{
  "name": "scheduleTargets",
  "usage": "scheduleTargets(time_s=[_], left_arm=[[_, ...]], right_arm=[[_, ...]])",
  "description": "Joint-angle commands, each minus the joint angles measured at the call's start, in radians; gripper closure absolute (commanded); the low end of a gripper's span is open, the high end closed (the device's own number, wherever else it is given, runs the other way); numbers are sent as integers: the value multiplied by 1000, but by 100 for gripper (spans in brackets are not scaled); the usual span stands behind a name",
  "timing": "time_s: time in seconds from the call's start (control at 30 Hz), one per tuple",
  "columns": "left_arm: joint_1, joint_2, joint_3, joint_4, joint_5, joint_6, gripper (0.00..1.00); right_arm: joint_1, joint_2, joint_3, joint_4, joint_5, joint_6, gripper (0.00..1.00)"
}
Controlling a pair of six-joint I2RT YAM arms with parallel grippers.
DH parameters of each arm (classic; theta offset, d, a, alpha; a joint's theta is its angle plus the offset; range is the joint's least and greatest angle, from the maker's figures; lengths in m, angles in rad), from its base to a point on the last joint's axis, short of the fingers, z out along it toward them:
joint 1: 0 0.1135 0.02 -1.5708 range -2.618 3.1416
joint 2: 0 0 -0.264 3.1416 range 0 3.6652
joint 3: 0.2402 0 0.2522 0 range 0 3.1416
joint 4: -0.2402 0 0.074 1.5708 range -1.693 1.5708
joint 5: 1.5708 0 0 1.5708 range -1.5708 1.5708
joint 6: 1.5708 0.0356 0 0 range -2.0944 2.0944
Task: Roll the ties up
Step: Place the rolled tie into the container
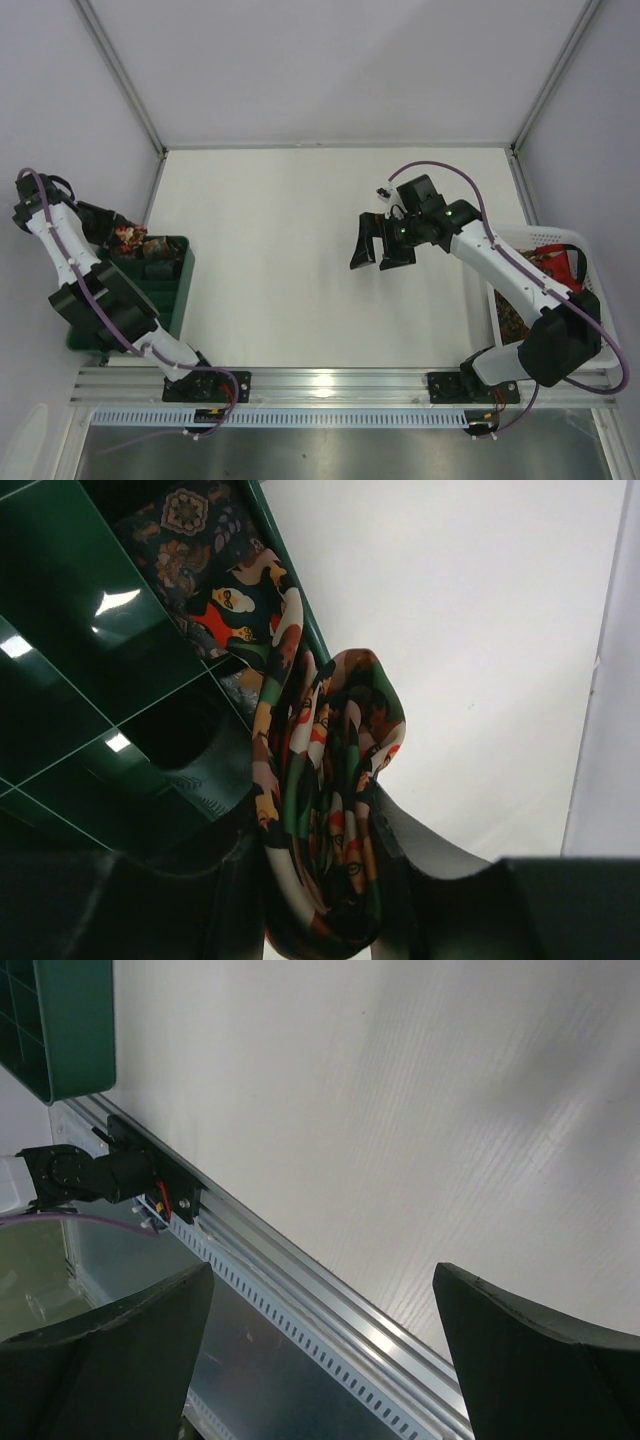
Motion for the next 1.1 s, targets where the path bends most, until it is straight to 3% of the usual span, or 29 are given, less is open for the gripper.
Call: scheduleTargets(time_s=[0.0,0.13,0.63,0.87,1.07], left_arm=[[14,48,7,134,44,0,100],[17,38,69,154,0,-1,100],[17,-134,29,272,-51,-96,100],[20,-140,29,225,-100,-78,100],[58,-201,-137,229,-158,-14,100]], right_arm=[[-21,30,-1,-3,-30,-19,0],[-36,62,13,5,-42,-21,0],[-64,97,30,2,-33,-24,0],[-62,96,27,-3,-31,-30,0],[-64,87,21,-6,-33,-27,0]])
